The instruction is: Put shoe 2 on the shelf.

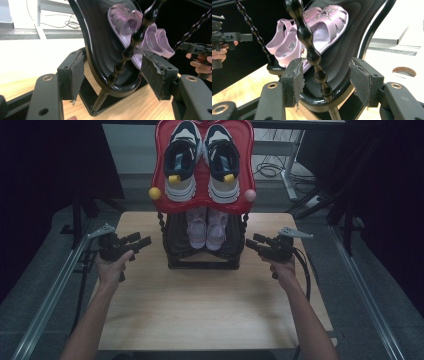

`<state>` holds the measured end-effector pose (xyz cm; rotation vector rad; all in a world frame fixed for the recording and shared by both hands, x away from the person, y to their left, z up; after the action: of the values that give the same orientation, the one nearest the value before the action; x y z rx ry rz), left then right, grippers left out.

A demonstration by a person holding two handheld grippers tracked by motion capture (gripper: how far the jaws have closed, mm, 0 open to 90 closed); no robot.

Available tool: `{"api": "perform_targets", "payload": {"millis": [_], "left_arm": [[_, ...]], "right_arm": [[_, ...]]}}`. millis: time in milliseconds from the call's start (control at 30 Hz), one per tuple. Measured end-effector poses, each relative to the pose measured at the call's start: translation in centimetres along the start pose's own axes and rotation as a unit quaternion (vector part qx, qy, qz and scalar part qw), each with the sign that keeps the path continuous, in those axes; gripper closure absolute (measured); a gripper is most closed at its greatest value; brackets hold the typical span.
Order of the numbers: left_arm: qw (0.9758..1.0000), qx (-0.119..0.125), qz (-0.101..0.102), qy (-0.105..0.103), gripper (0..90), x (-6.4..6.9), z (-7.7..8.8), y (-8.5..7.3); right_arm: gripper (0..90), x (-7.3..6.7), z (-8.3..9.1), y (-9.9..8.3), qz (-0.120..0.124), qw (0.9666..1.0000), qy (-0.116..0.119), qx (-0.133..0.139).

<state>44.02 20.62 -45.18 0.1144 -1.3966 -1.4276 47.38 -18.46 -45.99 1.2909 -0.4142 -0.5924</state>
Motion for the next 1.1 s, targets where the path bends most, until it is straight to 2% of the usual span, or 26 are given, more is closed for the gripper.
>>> {"api": "perform_targets", "payload": {"millis": [300, 533, 767, 1100], "left_arm": [[0.9999, -0.011, -0.006, 0.008, 35.2, -0.5, -0.4, -1.7], [0.9995, -0.029, -0.001, 0.011, 34.9, -1.2, -1.1, -3.6], [0.9992, -0.038, 0.009, 0.009, 35.0, -1.8, -1.4, -4.6], [0.9991, -0.039, 0.01, 0.012, 35.0, -2.1, -1.4, -4.8]], "right_arm": [[43.8, 0.0, -0.4, -2.3, -0.013, 0.9999, -0.001, -0.01], [43.6, -0.2, -0.8, -3.9, -0.016, 0.9996, 0.001, -0.024], [43.6, -0.4, -1.3, -5.4, -0.02, 0.999, 0.003, -0.039], [43.6, -0.2, -1.1, -5.3, -0.022, 0.9992, 0.001, -0.035]]}}
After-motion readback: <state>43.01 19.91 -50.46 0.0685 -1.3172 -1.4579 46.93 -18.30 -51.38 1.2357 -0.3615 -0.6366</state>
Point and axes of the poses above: each handheld gripper's, and its own axes: z roughly backward along the jaws, y roughly out of its top, x roughly to its right, the point moved 9 cm from there along -z, roughly forward along the jaws, and after that the axes turned 15 degrees about z, right-handed, at the moved point
